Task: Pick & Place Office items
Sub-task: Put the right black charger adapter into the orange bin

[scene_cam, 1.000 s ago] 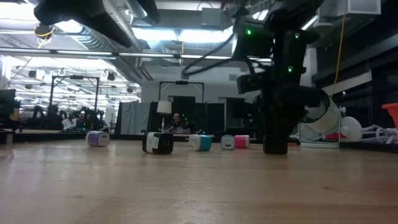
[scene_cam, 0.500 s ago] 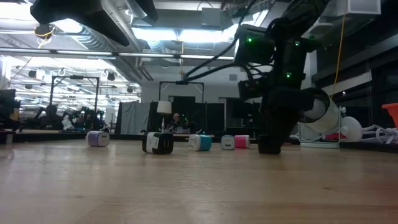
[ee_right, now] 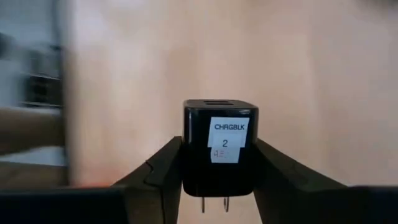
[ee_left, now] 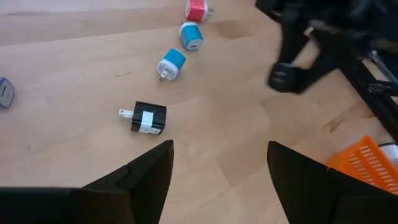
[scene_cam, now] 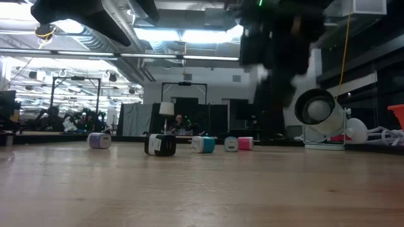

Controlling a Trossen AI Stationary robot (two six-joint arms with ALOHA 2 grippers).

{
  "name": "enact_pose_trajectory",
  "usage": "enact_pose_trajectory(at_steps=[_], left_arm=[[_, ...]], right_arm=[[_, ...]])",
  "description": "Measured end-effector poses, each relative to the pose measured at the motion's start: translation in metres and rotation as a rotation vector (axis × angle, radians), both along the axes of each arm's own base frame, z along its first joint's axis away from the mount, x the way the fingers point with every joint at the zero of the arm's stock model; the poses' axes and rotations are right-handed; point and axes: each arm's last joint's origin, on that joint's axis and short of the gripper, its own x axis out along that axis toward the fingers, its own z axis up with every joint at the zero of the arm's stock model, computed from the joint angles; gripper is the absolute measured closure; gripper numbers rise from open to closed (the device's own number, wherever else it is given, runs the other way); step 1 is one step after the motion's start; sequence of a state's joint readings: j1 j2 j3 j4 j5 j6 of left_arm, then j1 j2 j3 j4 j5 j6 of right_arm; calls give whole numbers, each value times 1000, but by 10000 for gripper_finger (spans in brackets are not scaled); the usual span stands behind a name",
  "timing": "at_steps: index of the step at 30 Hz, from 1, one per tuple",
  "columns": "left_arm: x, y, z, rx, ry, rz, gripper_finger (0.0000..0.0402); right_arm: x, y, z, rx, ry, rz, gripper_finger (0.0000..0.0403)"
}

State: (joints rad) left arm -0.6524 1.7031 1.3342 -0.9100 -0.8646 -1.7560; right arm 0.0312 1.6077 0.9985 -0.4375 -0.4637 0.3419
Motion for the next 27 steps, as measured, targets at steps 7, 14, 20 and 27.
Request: enact_pose_trajectory(at_steps=[7, 14, 20, 27], left_arm=[[-3, -4, 0, 6, -7, -11, 149], [-6, -9, 0, 3, -9, -28, 149], [-8, -15, 1, -22, -34, -35, 149], [-10, -18, 1, -27, -26, -53, 149]], right_arm=[[-23, 28, 49, 114, -110, 41, 254], [-48, 80, 66, 139, -91, 70, 254], [-64, 125, 54, 109, 7, 53, 254], [-70, 159, 28, 68, 122, 41, 254]])
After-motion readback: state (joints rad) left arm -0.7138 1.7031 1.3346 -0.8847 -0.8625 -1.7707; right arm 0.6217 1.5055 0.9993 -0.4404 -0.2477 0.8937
